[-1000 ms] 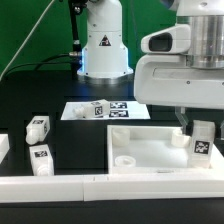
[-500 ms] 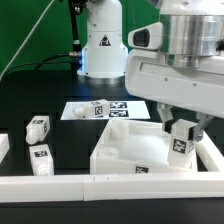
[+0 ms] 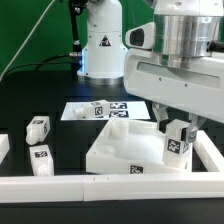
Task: Assemble one leg
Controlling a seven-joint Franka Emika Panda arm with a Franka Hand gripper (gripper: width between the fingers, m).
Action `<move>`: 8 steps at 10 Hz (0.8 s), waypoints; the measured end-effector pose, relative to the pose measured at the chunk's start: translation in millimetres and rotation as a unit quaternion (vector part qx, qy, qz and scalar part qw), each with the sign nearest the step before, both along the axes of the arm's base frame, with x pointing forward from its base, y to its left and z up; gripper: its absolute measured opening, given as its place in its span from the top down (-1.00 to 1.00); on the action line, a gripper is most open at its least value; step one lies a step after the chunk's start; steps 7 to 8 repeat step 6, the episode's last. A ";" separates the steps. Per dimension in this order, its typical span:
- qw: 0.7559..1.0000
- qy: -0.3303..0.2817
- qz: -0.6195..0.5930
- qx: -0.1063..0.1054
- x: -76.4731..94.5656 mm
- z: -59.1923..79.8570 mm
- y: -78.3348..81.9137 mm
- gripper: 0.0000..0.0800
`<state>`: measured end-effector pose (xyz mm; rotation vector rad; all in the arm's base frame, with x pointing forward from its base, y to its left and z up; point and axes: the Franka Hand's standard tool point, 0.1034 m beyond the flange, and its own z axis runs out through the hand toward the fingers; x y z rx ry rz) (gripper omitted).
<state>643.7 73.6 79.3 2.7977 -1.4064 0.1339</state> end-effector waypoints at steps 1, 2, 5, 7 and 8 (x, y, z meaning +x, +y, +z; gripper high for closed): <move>1.000 0.000 0.000 0.000 -0.1 -0.2 0.0 -0.06; 1.000 -0.003 0.001 0.001 1.8 3.2 1.9 -0.39; 1.000 -0.025 0.007 0.015 12.2 43.5 9.9 -0.61; 1.000 -0.021 0.007 0.013 10.3 37.0 9.0 -0.62; 1.000 -0.021 0.007 0.013 10.3 37.0 9.0 -0.62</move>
Offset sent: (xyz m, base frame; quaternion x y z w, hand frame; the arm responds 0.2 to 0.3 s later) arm 0.0028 0.0104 0.0541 0.0346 -0.0152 -0.0226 0.9990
